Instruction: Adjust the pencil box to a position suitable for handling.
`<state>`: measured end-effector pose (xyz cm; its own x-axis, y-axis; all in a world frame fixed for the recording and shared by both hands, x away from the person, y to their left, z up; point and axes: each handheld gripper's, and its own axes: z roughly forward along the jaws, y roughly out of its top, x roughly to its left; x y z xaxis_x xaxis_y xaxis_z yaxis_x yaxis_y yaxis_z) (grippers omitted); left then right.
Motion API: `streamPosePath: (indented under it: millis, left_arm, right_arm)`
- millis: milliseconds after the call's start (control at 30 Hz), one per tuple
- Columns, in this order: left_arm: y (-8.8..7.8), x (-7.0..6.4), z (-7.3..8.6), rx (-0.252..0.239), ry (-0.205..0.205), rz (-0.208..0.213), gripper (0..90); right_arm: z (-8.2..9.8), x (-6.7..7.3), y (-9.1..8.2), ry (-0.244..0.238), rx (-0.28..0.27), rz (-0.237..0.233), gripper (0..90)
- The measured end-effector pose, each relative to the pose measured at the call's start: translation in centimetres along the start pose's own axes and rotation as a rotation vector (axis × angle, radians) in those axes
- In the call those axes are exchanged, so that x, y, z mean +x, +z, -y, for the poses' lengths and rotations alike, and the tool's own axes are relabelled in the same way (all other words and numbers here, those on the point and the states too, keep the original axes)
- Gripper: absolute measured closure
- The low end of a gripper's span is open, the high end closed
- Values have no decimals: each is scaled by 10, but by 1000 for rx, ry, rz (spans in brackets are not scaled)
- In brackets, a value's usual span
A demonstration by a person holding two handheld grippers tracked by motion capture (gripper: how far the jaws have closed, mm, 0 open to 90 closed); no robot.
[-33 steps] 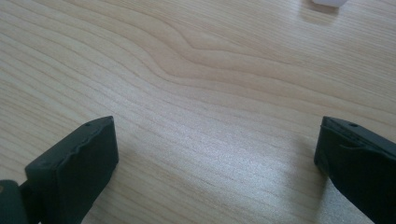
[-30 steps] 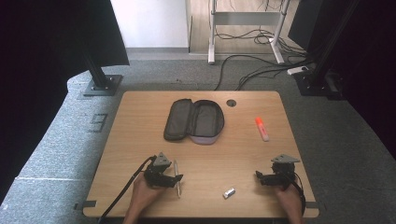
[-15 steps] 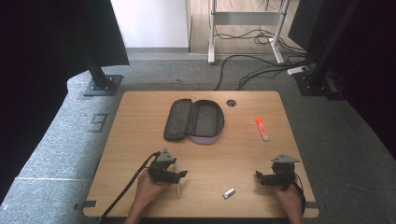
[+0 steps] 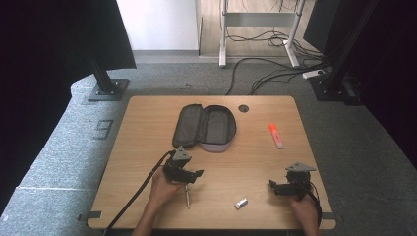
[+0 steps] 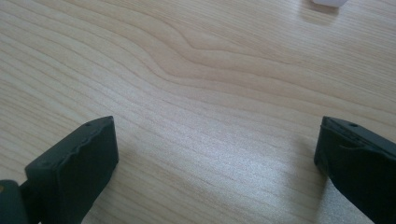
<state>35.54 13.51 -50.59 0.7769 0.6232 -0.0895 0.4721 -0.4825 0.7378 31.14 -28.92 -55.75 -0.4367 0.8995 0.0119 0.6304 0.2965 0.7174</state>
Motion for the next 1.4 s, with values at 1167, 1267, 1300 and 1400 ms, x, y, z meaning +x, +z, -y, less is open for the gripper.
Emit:
streamPosePath:
  millis: [1167,1267,1300,1400]
  left_arm:
    - [64,16,-86,50,76,51,300]
    - [71,18,-94,55,81,53,306]
    - [72,19,-96,54,84,58,322]
    - [80,19,-101,64,90,61,337]
  right_arm:
    - [0,0,0,0,0,0,0]
    - [0,0,0,0,0,0,0]
    - [0,0,0,0,0,0,0]
    - [0,0,0,0,0,0,0]
